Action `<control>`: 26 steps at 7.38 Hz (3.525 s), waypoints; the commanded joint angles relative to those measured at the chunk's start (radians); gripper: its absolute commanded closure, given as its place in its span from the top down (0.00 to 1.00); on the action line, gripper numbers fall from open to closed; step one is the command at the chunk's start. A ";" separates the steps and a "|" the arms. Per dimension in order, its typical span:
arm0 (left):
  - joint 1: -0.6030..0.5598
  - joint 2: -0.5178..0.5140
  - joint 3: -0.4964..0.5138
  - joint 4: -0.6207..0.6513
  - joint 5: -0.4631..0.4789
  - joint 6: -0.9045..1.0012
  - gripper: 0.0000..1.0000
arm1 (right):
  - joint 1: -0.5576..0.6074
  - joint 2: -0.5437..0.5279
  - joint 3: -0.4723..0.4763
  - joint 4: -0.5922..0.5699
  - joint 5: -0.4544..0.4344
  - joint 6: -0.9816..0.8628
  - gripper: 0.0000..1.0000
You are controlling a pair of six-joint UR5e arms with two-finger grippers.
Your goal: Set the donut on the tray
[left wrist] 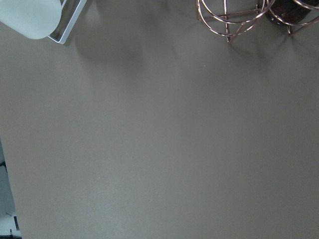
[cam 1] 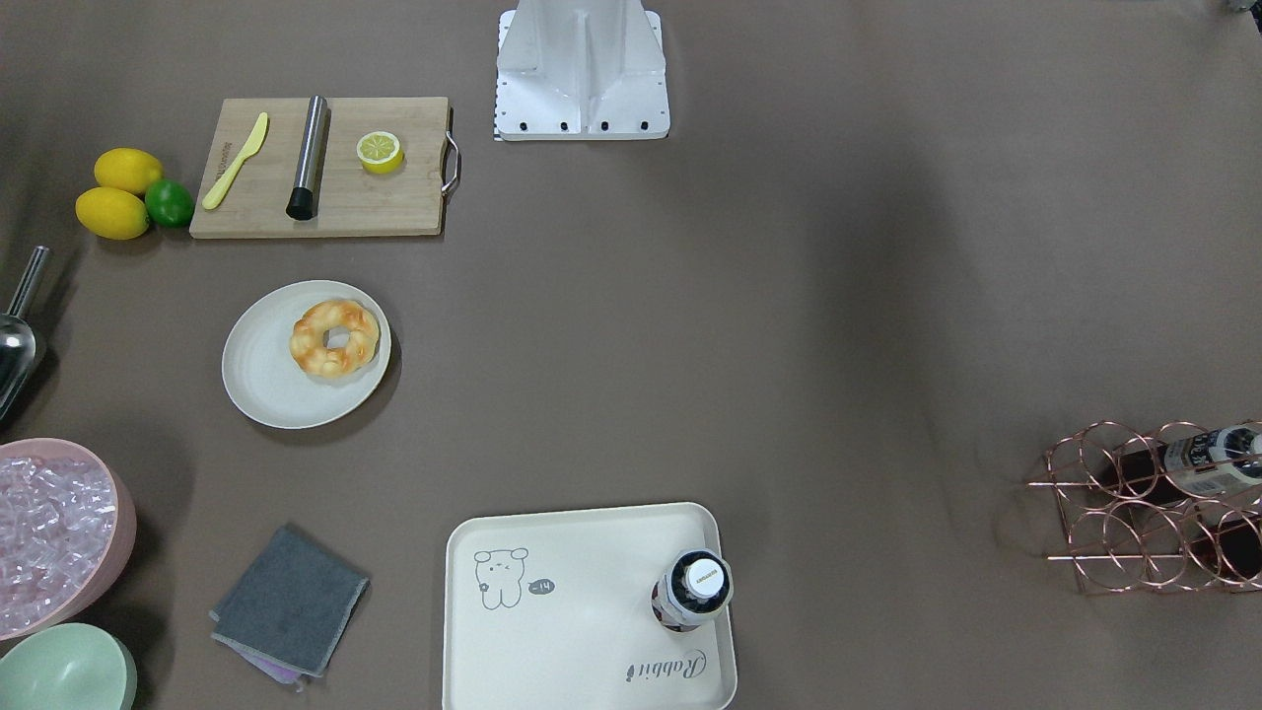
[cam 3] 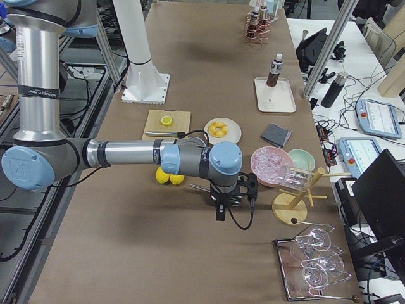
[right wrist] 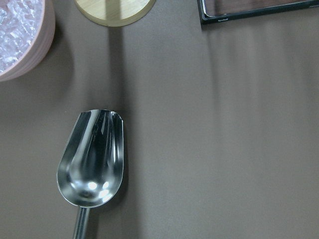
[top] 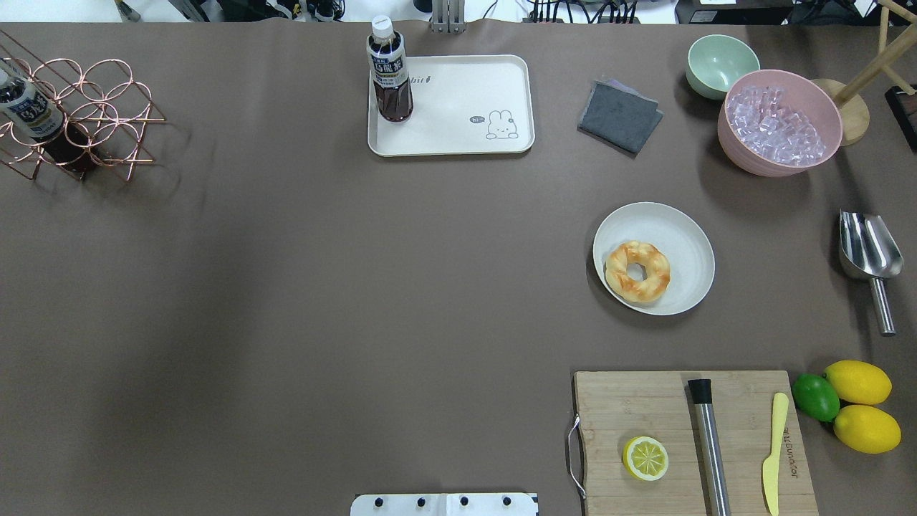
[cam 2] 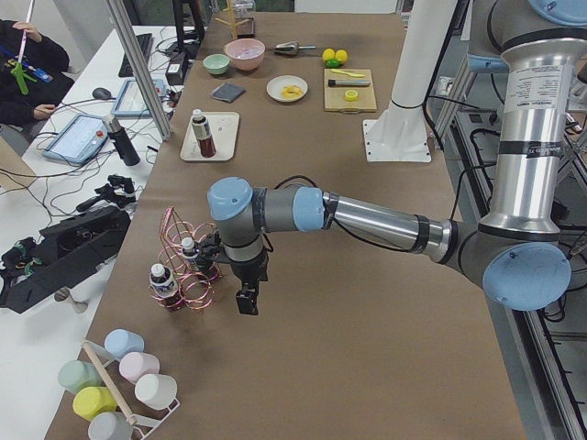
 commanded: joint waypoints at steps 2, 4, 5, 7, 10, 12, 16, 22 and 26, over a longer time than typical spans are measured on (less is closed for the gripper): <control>0.000 0.000 -0.001 0.000 -0.001 0.000 0.98 | -0.122 0.028 0.080 0.017 0.009 0.076 1.00; 0.000 0.000 -0.001 0.000 0.000 -0.002 0.98 | -0.231 0.081 0.092 0.104 0.017 0.306 1.00; 0.000 0.000 -0.001 0.000 -0.001 -0.002 0.98 | -0.278 0.089 0.092 0.175 0.029 0.403 1.00; 0.000 -0.001 0.002 0.000 0.000 -0.002 0.98 | -0.381 0.091 0.085 0.350 0.028 0.646 1.00; 0.000 -0.001 0.000 0.000 0.000 -0.002 0.98 | -0.512 0.086 0.057 0.433 0.012 0.744 1.00; 0.000 -0.001 0.000 0.000 0.000 -0.002 0.98 | -0.559 0.092 0.055 0.433 -0.018 0.749 1.00; 0.000 -0.001 0.003 0.002 0.000 -0.002 0.98 | -0.719 0.097 -0.033 0.689 -0.146 1.020 1.00; 0.000 -0.001 0.007 0.002 0.002 0.000 0.98 | -0.806 0.138 -0.060 0.702 -0.219 1.125 1.00; 0.003 -0.003 0.005 0.000 0.002 -0.002 0.98 | -0.819 0.140 -0.067 0.702 -0.233 1.126 0.56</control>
